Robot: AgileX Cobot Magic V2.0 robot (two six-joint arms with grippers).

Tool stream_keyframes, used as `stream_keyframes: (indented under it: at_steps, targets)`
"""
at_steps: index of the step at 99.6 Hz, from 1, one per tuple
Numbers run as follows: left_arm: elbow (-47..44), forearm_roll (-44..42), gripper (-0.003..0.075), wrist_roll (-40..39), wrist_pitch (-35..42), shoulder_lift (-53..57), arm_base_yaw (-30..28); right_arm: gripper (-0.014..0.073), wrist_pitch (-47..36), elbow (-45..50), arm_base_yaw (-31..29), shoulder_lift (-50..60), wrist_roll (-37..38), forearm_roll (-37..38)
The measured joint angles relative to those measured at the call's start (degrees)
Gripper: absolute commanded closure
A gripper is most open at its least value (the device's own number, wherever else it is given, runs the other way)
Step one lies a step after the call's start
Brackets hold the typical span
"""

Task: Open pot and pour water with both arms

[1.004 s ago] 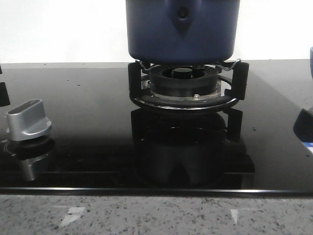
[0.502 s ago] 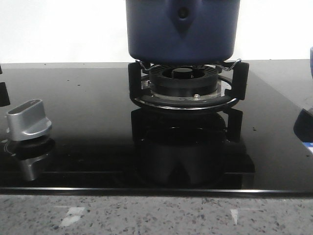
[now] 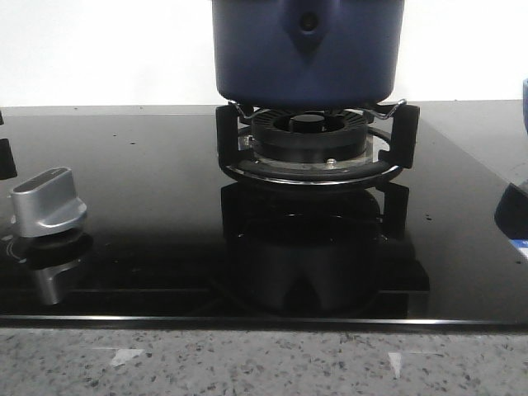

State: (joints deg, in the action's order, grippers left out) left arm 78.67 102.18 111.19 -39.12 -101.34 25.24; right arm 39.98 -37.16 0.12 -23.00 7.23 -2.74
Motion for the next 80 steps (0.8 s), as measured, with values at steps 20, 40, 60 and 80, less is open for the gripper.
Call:
stream_keyframes:
  at_steps: [20,40,60,80]
  targets:
    - [0.51,0.21,0.0134,-1.25,-0.24,-0.47,0.17,0.0191,0.0,0.0,0.0,0.0,0.0,0.0]
    - [1.5,0.21,0.0134,-1.29,-0.12,-0.84,1.92,0.0191,-0.13,0.0,0.0,0.0,0.0,0.0]
    - [1.71,0.1,0.0137,-1.29,1.74,-0.93,3.2,0.0191,-0.44,0.0,0.0,0.0,0.0,0.0]
    - [1.76,0.21,0.0255,-1.42,2.39,-0.93,3.2,0.0191,-0.57,0.0,0.0,0.0,0.0,0.0]
